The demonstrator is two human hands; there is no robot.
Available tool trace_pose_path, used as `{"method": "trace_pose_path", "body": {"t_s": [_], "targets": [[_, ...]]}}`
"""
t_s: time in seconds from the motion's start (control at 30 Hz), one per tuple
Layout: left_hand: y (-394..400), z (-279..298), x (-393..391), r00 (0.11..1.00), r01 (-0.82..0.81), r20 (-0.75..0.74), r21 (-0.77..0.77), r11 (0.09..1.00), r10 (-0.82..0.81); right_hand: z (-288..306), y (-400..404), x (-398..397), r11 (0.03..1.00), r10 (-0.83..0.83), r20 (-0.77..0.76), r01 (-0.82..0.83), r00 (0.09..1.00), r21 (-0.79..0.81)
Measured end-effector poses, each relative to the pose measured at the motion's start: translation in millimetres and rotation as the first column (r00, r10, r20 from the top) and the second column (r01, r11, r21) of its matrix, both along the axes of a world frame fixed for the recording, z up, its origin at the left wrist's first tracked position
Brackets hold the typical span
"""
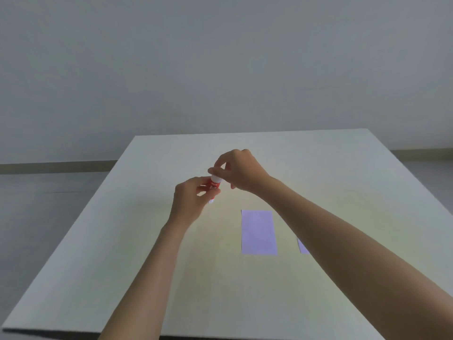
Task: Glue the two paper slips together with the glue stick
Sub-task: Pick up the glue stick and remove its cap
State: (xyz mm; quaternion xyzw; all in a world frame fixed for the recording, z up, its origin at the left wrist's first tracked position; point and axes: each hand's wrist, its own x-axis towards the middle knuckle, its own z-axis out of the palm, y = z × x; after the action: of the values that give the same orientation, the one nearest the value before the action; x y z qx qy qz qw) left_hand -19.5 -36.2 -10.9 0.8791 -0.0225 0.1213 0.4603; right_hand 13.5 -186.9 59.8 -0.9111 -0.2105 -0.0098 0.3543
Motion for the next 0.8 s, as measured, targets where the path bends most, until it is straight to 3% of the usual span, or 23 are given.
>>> {"method": "trace_pose_path", "body": {"t_s": [0.17,0.33,0.47,0.8], "targets": [[-19.4,45.6,-10.8,0.963,0.089,0.235,0.176,0.98,-0.13,17.1,-42.4,-24.0,0.974,-0.091,0.032,0.082,0.995,0.213],[-44.3,70.8,-26.2,0.933,0.137,0.283,0.29,0.947,-0.222,21.3,-79.1,-53.9,0.905,-0.132,-0.025,0.131,0.991,0.406],[-60.1,72.8,-42.4,0.925,0.139,0.285,0.365,0.921,-0.253,16.5,-94.9,-74.7,0.892,-0.153,-0.062,0.165,0.986,0.421],[-73.1,76.6,-56.4,0.928,0.156,0.259,0.384,0.91,-0.268,18.0,-113.4,-90.2,0.905,-0.196,-0.083,0.213,0.977,0.369]]}}
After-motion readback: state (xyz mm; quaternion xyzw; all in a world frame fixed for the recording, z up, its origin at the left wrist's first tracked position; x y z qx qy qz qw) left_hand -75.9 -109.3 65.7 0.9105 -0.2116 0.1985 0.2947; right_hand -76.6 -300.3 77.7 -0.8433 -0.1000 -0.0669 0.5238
